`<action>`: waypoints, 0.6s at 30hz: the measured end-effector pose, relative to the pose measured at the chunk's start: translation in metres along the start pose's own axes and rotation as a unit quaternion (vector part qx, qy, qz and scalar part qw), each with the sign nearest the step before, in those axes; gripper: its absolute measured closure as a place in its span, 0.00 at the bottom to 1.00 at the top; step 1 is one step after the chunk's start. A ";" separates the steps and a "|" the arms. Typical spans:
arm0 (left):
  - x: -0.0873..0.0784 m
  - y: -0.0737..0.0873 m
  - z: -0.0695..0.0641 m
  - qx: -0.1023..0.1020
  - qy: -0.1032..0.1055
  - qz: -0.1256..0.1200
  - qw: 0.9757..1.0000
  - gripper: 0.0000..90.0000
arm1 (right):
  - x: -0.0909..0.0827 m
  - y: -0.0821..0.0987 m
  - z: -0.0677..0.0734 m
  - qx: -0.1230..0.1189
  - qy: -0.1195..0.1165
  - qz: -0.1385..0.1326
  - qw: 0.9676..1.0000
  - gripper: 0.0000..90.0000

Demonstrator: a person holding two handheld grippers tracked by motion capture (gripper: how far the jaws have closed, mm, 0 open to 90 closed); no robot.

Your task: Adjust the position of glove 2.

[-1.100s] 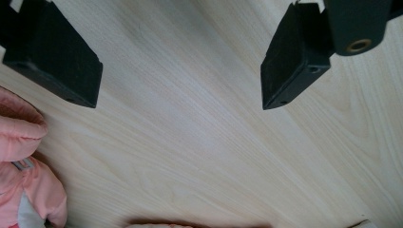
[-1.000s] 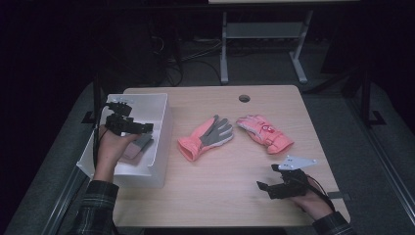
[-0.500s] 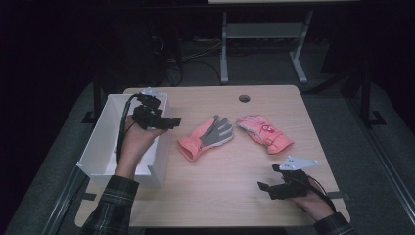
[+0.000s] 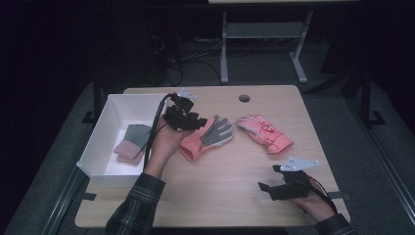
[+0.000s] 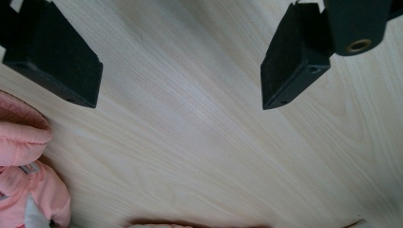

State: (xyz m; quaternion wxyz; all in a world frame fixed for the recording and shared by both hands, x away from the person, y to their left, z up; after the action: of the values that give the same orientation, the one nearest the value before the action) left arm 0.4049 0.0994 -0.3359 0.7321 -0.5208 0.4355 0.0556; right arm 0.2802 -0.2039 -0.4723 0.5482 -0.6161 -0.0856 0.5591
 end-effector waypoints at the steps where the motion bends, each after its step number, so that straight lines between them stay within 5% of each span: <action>1: 0.004 0.000 -0.004 0.001 0.003 -0.001 1.000 0.73 | 0.000 0.000 0.000 0.000 -0.001 0.000 1.000 0.15; 6: 0.024 0.001 -0.012 0.008 0.008 0.004 1.000 0.98 | 0.001 0.000 0.000 0.000 -0.004 0.000 1.000 0.15; 8: 0.041 0.005 -0.014 0.017 0.000 0.014 1.000 0.99 | 0.000 0.000 0.000 0.001 -0.004 -0.001 1.000 0.15; 18: 0.089 0.028 -0.005 0.000 -0.017 0.043 0.999 0.99 | 0.000 0.000 0.000 -0.001 -0.008 0.000 1.000 0.15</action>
State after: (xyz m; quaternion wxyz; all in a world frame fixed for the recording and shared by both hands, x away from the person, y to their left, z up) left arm 0.4411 0.0750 -0.4183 0.7364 -0.5008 0.4447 0.0957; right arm 0.2803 -0.2040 -0.4723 0.5468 -0.6125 -0.0906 0.5636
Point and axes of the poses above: each handheld gripper's, and its own axes: x roughly forward along the jaws, y roughly out of its underside, z roughly to its left, the point moved 3 cm from there along x, roughly forward along the jaws, and after that the axes turned 11 degrees about -y, right-handed, at the moved point
